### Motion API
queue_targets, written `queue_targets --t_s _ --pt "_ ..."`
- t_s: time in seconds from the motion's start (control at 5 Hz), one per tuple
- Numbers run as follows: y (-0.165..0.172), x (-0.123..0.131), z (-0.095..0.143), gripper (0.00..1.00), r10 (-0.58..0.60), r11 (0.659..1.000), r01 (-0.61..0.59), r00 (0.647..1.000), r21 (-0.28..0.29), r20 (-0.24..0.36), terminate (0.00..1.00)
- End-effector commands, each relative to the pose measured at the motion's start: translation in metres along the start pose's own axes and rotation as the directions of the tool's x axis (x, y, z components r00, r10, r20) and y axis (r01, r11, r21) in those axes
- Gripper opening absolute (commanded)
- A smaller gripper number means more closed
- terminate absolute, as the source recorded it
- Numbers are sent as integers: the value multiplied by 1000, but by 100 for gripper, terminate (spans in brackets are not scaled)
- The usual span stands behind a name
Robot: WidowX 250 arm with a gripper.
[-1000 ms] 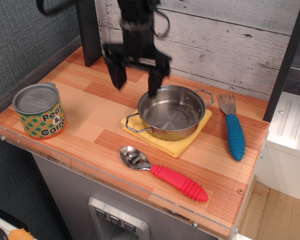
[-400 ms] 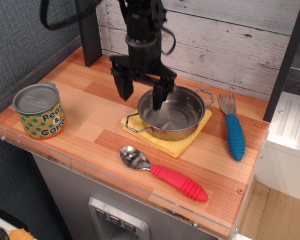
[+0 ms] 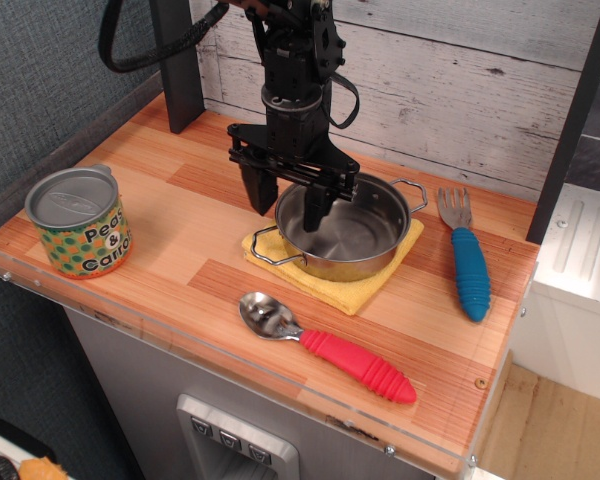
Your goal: Pick up the pot and place it behind the can
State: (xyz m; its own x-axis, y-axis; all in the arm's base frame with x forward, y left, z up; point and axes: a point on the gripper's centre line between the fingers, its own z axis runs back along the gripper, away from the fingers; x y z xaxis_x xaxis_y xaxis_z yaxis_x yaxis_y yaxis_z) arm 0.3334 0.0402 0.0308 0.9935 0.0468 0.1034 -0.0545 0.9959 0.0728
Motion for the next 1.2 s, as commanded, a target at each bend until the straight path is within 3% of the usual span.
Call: queue_targets --t_s 0.0,0.6,1.0 --pt "1 4 4 0 -7 1000 7 1000 2 19 0" --pt "11 7 35 0 39 996 -34 997 -78 60 0" --pt "38 0 58 0 87 989 -63 980 -134 177 0"
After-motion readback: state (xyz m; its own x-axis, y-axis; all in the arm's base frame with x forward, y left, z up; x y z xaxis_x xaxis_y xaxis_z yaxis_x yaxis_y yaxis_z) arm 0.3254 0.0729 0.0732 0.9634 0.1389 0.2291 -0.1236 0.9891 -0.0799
